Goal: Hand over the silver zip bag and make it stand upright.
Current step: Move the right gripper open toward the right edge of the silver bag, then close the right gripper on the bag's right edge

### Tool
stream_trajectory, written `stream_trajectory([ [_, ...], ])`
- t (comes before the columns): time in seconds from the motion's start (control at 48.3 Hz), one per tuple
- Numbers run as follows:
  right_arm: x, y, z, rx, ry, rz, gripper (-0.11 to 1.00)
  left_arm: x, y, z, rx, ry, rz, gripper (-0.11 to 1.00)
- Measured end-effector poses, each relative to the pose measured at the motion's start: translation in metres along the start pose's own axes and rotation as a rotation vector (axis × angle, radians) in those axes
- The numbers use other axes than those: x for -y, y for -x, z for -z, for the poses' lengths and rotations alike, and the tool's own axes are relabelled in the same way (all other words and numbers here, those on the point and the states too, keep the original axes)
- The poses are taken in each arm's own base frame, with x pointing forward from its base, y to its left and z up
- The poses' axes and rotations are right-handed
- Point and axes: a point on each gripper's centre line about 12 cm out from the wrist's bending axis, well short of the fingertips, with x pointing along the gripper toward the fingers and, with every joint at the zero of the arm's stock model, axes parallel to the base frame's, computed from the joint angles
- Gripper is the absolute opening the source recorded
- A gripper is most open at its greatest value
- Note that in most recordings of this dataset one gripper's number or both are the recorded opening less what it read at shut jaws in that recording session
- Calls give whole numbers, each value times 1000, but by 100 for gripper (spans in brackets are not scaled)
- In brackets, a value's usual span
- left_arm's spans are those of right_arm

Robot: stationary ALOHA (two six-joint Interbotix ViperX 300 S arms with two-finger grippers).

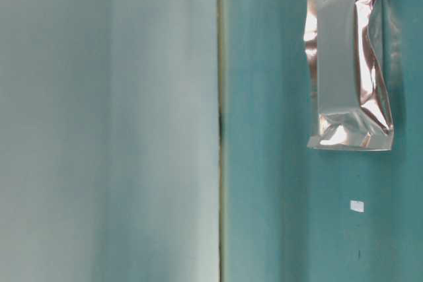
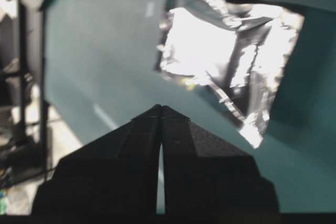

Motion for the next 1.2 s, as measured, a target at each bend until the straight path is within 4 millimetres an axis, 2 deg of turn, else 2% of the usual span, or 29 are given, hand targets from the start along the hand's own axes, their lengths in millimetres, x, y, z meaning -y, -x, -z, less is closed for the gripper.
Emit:
stream_trajectory([
  [0.103,4,-10,-1,6,-53,21,3,0,0,-1,0,17,0,-1],
  [0.186,7,-17,0,8,-83,38,15,0,0,0,-12,28,0,-1],
  [0.269,10,-24,2,1,-88,55,35,0,-1,4,-43,32,1,-1],
  [0.393,14,-31,10,-28,-76,83,72,0,-2,6,-63,32,1,-1],
  [0.496,13,-35,14,-26,-57,69,91,0,-1,8,-69,31,2,-1],
  [0.683,25,-40,16,37,-28,23,88,0,-1,7,-71,26,2,-1],
  [0.972,47,-57,23,31,-10,107,89,0,-1,11,-97,32,1,-1],
  [1.2,47,-82,32,28,23,135,89,-1,-1,11,-103,31,-2,-1],
])
